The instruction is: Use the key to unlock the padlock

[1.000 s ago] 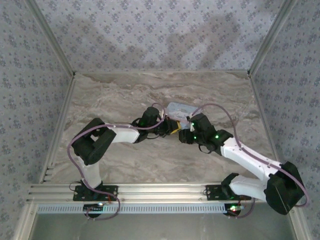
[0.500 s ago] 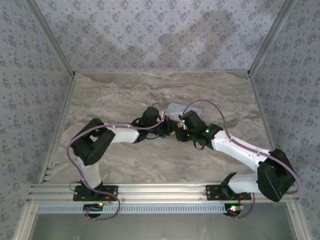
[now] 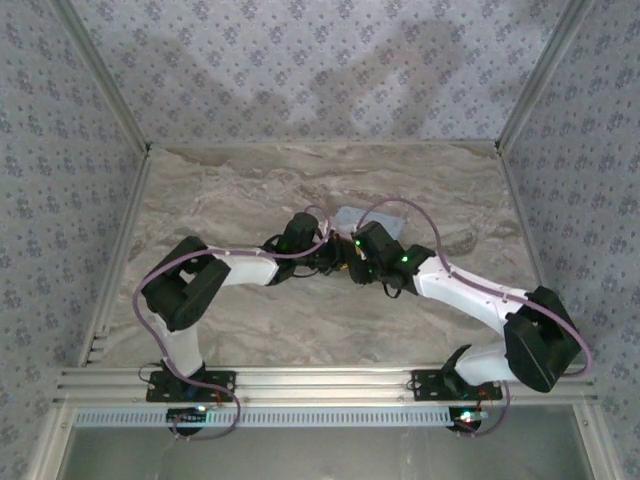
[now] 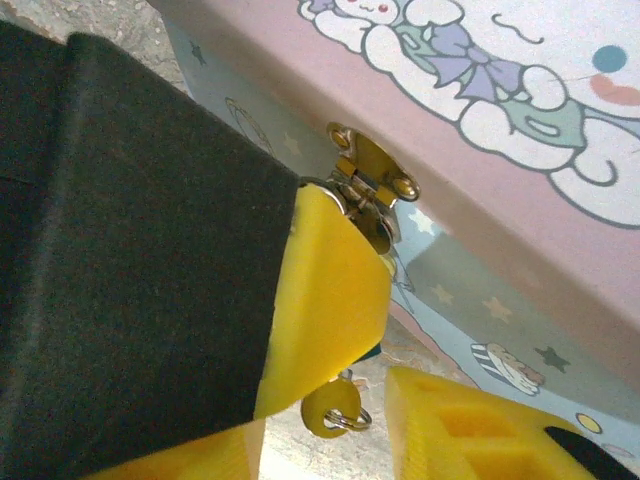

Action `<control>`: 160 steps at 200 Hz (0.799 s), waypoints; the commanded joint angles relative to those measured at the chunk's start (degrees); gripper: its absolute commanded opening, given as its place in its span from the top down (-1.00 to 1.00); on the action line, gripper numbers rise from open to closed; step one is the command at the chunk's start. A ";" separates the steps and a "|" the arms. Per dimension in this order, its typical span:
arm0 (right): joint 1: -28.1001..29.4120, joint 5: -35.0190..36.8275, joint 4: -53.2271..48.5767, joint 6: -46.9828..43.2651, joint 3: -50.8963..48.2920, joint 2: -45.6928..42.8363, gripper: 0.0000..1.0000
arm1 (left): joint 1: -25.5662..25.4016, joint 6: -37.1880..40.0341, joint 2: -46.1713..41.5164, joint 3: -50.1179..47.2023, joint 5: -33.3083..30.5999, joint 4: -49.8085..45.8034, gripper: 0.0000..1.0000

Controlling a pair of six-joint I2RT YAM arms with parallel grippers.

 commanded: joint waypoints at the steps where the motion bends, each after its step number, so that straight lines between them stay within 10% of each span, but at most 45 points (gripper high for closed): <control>1: 0.83 2.59 -1.38 -1.26 2.18 1.12 0.30 | -0.01 -0.44 -2.41 2.42 2.26 1.36 1.00; 84: 1.29 1.65 -2.52 -2.26 3.35 1.72 1.00 | 0.04 -0.20 -2.33 2.28 2.35 1.08 1.00; 128: 0.10 -4.12 0.28 -0.46 1.27 0.42 1.00 | 0.02 0.44 -2.68 1.96 2.00 0.61 1.00; 160: 0.00 -3.30 -1.27 1.65 0.79 -0.39 0.28 | 0.08 2.13 -2.77 1.68 1.24 -1.84 1.00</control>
